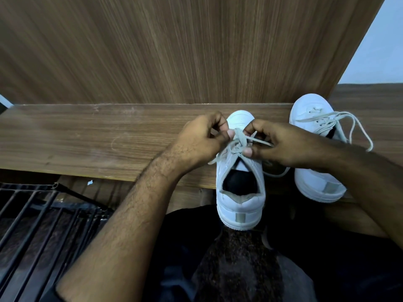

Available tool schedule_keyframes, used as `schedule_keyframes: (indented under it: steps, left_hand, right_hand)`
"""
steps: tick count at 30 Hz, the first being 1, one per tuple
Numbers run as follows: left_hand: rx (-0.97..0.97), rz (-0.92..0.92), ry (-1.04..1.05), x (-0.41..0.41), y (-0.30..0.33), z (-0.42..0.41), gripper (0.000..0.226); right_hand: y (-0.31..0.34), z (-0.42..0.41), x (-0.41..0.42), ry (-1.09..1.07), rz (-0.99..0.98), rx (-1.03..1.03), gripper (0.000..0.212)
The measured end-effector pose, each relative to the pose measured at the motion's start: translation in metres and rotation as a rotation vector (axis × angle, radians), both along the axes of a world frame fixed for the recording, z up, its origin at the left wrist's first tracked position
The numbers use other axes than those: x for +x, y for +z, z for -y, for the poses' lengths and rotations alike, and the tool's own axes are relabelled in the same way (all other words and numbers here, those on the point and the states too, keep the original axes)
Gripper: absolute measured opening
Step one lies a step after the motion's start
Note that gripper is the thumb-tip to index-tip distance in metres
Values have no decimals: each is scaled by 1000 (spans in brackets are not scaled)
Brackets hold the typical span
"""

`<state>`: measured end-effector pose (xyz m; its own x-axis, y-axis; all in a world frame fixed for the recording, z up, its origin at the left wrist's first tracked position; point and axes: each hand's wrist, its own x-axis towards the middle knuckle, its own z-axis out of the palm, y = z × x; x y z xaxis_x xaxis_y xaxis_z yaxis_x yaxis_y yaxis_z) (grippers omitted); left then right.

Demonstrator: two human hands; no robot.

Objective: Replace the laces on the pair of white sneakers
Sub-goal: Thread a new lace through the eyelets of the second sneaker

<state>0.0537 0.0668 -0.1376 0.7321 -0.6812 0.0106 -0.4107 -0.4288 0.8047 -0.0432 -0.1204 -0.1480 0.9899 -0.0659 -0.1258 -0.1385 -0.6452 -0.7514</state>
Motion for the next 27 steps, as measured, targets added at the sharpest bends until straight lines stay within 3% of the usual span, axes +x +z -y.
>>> schedule_keyframes:
  steps: [3,7,13,15,19,23,27]
  left_hand:
    - [-38,-42,66,2,3,-2,18]
    - [-339,-294,177,5,9,-4,14]
    - [-647,-694,213,8,19,-5,19]
    - [-675,-739,279,5,20,-2,13]
    - [-249,-259,239,2,7,0,9]
    - [131,-111,-59,2,-6,-4,24]
    - [150,-123,-75,3,-7,-2,20]
  right_hand:
    - [3,3,0,-6,-8,-110,20]
    - [6,1,0,14,-14,-165,17]
    - [7,2,-2,17,1,-60,17]
    - [7,4,-3,2,4,-1,14]
    - [8,5,-3,-55,42,140,16]
    - [9,5,-3,-91,44,281,16]
    - [10,3,-3,-114,81,345,14]
